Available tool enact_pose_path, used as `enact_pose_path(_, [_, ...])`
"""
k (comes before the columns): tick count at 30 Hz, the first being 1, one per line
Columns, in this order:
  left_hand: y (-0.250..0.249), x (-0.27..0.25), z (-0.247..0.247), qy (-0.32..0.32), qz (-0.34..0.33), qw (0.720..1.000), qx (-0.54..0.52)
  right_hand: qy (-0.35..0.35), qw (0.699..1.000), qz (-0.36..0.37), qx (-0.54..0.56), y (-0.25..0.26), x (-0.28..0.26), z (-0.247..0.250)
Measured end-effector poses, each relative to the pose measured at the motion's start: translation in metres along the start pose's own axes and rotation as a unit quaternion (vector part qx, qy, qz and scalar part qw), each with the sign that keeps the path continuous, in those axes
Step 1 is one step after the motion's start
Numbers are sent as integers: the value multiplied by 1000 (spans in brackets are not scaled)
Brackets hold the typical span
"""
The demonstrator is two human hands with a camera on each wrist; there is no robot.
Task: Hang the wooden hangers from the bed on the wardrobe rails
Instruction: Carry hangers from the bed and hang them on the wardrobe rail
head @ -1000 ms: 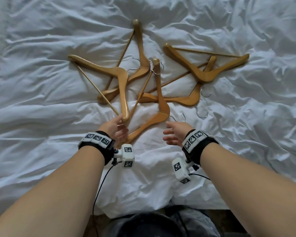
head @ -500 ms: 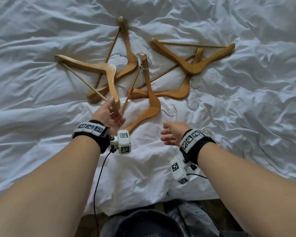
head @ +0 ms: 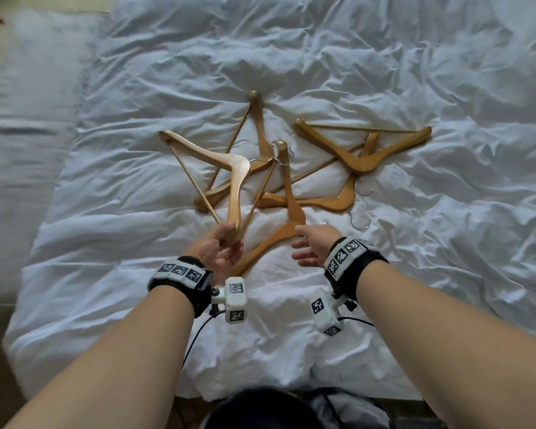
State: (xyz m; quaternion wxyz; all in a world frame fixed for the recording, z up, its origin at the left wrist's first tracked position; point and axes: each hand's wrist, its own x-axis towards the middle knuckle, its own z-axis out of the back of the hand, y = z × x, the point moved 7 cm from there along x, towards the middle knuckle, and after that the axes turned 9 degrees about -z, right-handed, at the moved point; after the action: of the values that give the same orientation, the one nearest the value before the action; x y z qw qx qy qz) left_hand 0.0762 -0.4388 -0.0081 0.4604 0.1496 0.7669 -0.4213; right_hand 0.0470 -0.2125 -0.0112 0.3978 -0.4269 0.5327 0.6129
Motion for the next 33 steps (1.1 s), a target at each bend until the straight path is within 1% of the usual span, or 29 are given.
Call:
enact_pose_path(3, [-7, -29, 4, 5, -18, 1000, 3, 23, 999, 25, -22, 17, -18, -8])
enact_pose_path(5, [-14, -50, 8, 5, -44, 999, 8, 42, 998, 39, -38, 25, -28, -16])
enact_pose_path(8, [-21, -79, 26, -22, -77, 997, 17, 73, 994, 51, -61, 29, -38, -28])
enact_pose_path(12, [-11, -125, 62, -68, -85, 993, 45, 122, 990, 41, -61, 25, -41, -47])
enact_pose_path(15, [15, -164, 103, -105, -81, 990, 51, 127, 992, 22, -16, 17, -38, -59])
enact_pose_path(17, [40, -188, 136, -126, -67, 989, 33, 131, 991, -7, 19, 0, -33, -70])
enact_pose_path(19, [65, -212, 166, -141, -46, 989, -1, 130, 991, -32, 19, -24, -32, -87])
enact_pose_path(21, [86, -228, 183, -147, -20, 988, -35, 117, 992, -36, -10, -44, -32, -101])
enact_pose_path(23, [106, -246, 205, -169, -16, 983, -68, 102, 992, -41, -69, -65, -38, -118])
enact_pose_path(26, [134, -271, 232, -196, -25, 974, -113, 105, 985, -35, -136, -85, -43, -141])
enact_pose_path(30, [175, -312, 264, -246, -49, 954, -162, 82, 982, -7, -171, -110, -46, -163])
enact_pose_path(32, [199, -333, 278, -259, -56, 946, -185, 77, 975, 11, -210, -127, -49, -174])
enact_pose_path(33, [212, -343, 284, -262, -58, 942, -199, 87, 968, 16, -233, -138, -51, -181])
